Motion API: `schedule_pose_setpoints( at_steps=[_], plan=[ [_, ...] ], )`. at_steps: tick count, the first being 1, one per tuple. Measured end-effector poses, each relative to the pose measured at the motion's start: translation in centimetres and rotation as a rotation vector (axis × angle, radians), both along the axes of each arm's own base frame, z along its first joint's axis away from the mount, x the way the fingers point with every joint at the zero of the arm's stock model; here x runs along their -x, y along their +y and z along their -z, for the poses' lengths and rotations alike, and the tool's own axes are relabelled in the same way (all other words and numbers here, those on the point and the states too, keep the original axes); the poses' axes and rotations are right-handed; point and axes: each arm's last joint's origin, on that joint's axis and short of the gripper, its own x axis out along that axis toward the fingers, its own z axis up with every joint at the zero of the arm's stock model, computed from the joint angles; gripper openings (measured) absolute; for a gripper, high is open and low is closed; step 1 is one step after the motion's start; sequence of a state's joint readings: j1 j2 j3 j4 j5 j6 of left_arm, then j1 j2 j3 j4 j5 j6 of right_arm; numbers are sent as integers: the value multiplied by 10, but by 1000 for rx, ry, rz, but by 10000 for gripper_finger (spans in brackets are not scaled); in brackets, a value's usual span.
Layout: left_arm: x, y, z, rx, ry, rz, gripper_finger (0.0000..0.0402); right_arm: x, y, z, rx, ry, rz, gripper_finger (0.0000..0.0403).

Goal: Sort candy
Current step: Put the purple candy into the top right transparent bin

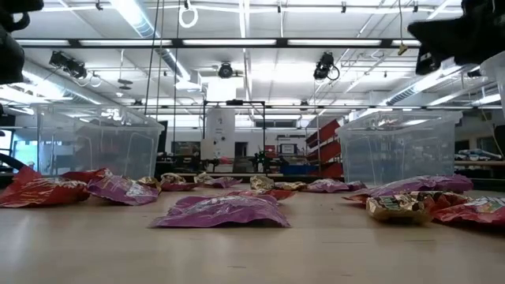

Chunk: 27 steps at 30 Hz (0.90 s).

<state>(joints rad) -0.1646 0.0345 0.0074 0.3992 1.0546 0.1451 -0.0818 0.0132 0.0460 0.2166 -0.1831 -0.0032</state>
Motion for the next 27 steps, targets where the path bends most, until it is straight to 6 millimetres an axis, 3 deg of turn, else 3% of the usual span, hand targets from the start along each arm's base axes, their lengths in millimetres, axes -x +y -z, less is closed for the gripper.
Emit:
schedule_pose_setpoints(
  at_steps=[7, 11, 16, 20, 24, 27],
  plan=[
    [3, 2, -12, 42, -192, -88, 9, 9, 1, -24, -30, -259, -20, 4],
    [6, 3, -20, 86, -277, -141, 9, 11, -1, -29, -120, -250, 1, 4],
    [-12, 10, -18, 170, -15, -485, 9, 3, -3, -35, -135, -118, 80, 4],
    [-17, 16, -26, 292, 59, -671, 9, -1, -6, -55, -116, -68, 158, 4],
    [-25, 25, -23, 470, 185, -962, 9, -10, -9, -78, -93, -13, 255, 4],
    [-27, 29, -21, 568, 227, -1081, 9, -17, -10, -94, -69, 2, 299, 4]
  ],
)
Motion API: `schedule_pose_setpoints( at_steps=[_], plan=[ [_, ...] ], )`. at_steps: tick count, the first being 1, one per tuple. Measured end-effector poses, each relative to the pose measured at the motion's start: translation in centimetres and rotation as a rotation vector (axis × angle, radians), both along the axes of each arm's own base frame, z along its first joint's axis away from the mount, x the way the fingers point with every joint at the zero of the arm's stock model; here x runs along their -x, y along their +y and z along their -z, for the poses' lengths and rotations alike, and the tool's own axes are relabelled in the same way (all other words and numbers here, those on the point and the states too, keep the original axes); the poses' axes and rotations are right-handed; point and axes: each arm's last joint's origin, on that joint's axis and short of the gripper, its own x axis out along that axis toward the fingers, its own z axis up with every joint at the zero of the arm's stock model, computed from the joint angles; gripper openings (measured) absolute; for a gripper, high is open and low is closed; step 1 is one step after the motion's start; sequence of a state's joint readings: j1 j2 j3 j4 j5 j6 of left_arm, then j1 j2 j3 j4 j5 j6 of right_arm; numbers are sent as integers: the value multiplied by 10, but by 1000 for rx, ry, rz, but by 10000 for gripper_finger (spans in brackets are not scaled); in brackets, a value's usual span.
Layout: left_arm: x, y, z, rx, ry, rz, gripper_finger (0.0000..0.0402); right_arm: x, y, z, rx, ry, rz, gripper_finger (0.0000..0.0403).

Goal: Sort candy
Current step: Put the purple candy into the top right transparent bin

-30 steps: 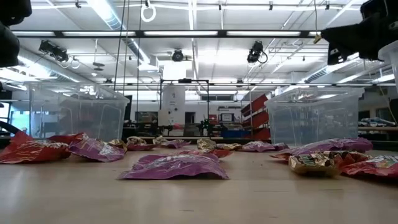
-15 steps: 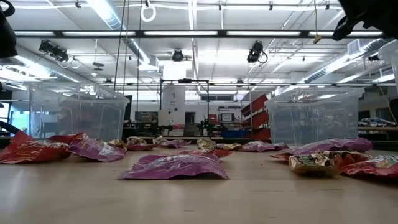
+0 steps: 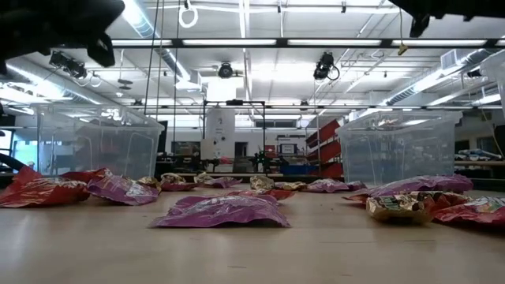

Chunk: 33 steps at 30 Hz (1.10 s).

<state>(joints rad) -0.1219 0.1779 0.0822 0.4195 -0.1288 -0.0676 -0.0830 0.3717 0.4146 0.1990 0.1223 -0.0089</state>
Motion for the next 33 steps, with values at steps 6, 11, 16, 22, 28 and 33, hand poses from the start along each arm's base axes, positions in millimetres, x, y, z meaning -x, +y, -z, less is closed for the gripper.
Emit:
schedule_pose_setpoints(
  at_steps=[6, 11, 16, 22, 28, 33],
  plan=[
    [5, 1, -11, 41, -122, -21, 9, -13, -2, -23, 74, 30, 39, 4],
    [8, 2, -18, 52, -202, -20, 9, -21, -2, -29, 107, 29, 49, 4],
    [9, 2, -20, 55, -225, -19, 9, -22, -2, -37, 112, -57, 49, 4],
    [9, 3, -20, 66, -222, -53, 9, -22, -2, -43, 121, -128, 52, 4],
    [7, 6, -17, 60, -176, -178, 9, -22, -2, -60, 184, -213, 78, 4],
    [0, 6, -20, 54, -89, -215, 9, -48, -6, -67, 180, -59, 183, 4]
  ],
)
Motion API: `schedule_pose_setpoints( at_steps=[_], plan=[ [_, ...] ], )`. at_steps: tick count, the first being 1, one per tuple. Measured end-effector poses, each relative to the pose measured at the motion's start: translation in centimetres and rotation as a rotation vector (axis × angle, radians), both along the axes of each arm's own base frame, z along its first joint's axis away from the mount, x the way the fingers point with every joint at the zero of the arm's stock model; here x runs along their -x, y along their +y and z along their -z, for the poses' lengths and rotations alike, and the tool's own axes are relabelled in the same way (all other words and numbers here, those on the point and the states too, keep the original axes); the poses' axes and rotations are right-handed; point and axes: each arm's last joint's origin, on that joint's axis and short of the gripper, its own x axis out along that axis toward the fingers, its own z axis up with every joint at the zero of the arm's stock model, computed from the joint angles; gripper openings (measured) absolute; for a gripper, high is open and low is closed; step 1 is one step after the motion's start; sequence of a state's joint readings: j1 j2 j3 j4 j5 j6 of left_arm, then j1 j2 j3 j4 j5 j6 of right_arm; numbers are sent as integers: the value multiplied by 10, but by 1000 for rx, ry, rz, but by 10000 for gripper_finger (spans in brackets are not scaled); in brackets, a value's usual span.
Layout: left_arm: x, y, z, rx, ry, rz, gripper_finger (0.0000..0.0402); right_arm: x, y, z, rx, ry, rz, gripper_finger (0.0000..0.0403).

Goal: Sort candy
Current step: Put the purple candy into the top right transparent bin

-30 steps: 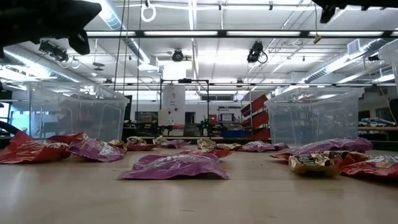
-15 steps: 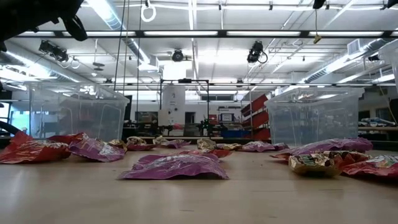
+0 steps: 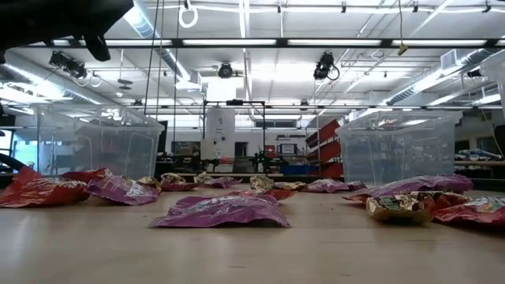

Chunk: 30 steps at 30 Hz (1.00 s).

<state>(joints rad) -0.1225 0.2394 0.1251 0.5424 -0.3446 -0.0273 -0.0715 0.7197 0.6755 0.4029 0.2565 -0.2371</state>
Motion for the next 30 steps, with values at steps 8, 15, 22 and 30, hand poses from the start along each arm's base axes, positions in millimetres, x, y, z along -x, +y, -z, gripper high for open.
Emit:
schedule_pose_setpoints(
  at_steps=[8, 15, 22, 30],
  plan=[
    [-11, 2, -19, -10, 140, -143, 9, -48, -7, -24, -38, 207, 126, 4],
    [-16, 6, -38, -23, 331, -310, 9, -74, -11, -45, -14, 340, 219, 4],
    [-15, 8, -53, -42, 488, -380, 9, -105, -20, -49, -17, 468, 245, 4],
    [-10, 12, -72, -70, 469, -421, 9, -143, -36, -53, -24, 538, 269, 0]
  ],
)
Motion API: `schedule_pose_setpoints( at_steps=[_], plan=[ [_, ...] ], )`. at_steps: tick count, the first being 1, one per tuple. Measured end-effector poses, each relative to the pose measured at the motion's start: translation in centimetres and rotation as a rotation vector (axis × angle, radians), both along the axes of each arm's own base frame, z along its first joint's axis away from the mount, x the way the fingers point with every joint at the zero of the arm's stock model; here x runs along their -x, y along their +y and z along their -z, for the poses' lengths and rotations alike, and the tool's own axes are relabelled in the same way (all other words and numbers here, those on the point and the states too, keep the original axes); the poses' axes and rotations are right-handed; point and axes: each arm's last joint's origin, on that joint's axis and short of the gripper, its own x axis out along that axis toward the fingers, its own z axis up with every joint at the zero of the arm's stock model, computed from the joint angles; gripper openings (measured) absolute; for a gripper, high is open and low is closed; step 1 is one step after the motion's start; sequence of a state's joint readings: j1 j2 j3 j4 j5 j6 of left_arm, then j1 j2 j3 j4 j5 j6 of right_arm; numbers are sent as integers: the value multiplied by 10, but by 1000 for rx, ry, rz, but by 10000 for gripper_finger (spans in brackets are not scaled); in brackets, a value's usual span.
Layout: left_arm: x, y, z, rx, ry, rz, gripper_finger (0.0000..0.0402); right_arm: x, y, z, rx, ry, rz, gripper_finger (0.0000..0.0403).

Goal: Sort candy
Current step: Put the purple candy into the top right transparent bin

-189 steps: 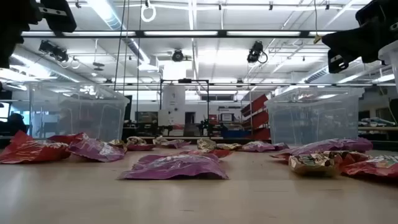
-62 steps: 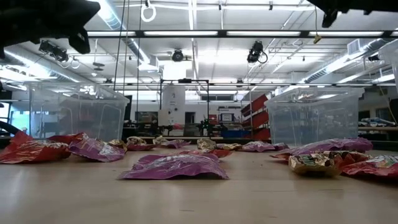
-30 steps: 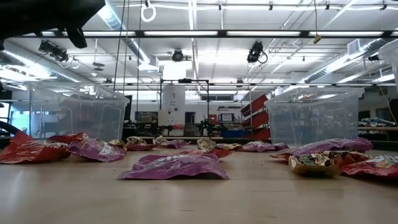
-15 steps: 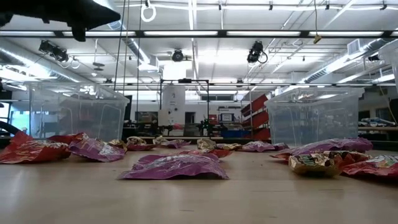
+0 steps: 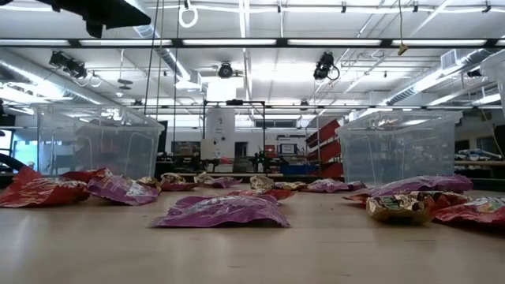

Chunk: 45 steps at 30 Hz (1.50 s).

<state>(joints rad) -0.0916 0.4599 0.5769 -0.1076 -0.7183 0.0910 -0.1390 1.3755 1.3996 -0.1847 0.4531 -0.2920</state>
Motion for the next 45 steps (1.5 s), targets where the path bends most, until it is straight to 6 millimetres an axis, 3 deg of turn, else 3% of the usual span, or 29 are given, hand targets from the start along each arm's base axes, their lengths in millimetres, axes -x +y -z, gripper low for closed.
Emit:
schedule_pose_setpoints(
  at_steps=[4, 8, 16, 21, 25, 31, 34, 39, 45],
  plan=[
    [1, 3, -7, -28, 34, -24, 9, -19, -9, -4, -9, 27, -7, 0],
    [-4, 4, 0, 2, 136, 21, 9, -35, -20, -2, -22, 78, 0, 0],
    [-18, 7, 19, 76, 302, 89, 9, -70, -39, 26, -79, 178, -73, 0],
    [-25, 18, 3, -46, 198, 25, 9, -96, -56, 40, 42, 181, -34, 0],
    [-22, 25, -3, -111, 191, -20, 9, -102, -70, 41, 30, 176, -10, 0],
    [-19, 34, 7, -36, 318, -53, 9, -106, -82, 73, -94, 324, -91, 0],
    [-22, 35, 17, 59, 367, 41, 9, -112, -84, 88, -114, 375, -93, 0],
    [-29, 31, 22, 149, 364, 212, 9, -125, -84, 111, -133, 418, -117, 0],
    [-29, 31, 22, 171, 350, 214, 9, -138, -79, 138, -153, 487, -137, 0]
  ],
)
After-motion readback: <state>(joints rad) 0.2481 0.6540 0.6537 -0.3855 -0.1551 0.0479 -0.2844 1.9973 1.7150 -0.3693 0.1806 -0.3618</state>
